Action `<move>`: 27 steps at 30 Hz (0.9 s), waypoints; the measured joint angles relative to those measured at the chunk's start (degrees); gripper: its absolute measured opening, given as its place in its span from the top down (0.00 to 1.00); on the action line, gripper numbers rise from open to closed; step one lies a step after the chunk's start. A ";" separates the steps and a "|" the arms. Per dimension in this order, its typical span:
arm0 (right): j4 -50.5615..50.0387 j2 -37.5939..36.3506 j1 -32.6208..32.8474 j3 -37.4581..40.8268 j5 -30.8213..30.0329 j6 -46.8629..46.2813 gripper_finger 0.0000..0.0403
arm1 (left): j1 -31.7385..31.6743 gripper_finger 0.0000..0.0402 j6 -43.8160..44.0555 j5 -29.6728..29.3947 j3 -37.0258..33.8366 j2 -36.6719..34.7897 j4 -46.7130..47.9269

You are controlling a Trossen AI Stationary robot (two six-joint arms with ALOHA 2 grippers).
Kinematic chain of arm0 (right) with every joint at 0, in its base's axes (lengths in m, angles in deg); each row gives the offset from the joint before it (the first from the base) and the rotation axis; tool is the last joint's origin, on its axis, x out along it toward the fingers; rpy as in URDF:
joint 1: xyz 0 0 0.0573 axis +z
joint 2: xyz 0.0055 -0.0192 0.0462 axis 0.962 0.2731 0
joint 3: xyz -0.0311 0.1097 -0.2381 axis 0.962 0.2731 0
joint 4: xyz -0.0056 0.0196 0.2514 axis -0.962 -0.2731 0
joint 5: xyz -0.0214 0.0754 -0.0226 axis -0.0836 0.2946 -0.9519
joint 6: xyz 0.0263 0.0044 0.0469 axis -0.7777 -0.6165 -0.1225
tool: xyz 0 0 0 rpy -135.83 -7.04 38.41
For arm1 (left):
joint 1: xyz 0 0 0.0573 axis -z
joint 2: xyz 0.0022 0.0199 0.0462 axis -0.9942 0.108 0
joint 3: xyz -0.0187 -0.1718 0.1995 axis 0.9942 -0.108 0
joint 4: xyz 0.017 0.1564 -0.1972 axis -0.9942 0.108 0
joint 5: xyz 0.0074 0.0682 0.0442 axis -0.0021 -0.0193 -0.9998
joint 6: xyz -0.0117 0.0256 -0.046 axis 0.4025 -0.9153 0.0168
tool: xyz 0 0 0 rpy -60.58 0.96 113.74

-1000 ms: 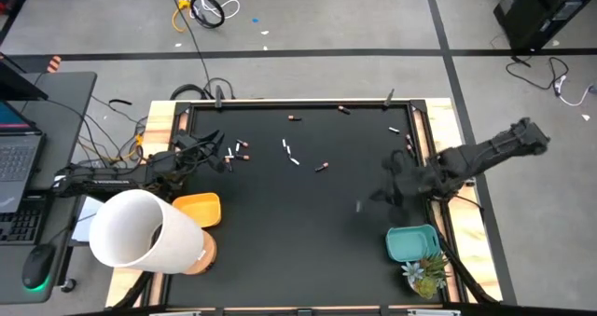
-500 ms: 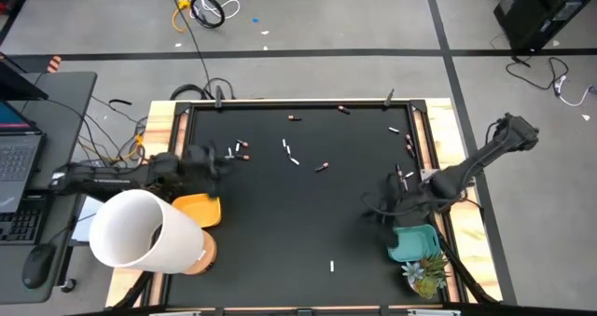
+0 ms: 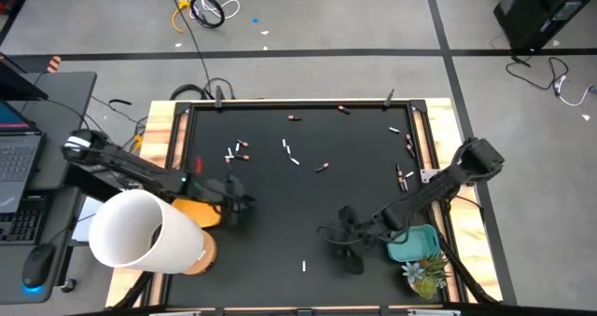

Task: Sort batteries
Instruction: Put the silver battery into the green bin

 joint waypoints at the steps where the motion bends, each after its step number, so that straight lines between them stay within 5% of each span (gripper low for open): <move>1: 2.83 0.92 0.00 -0.03 -0.06 0.80 0.53 | 1.16 0.70 -0.75 0.03 1.79 1.95 3.15; 5: 9.53 4.10 -0.79 -0.73 0.09 3.57 0.56 | 4.10 0.70 -3.97 1.53 7.84 9.22 8.85; 11: 9.22 4.61 -2.99 -2.09 -0.56 4.16 0.57 | 7.95 0.70 -7.04 9.26 13.00 17.02 10.85; 17: 8.30 4.08 -5.10 -2.05 -2.11 5.11 0.57 | 14.76 0.69 -16.59 10.57 16.50 22.77 10.70; 27: 8.21 4.05 -8.22 -2.05 -3.66 3.06 0.57 | 17.81 0.48 -28.06 6.66 23.49 25.99 18.24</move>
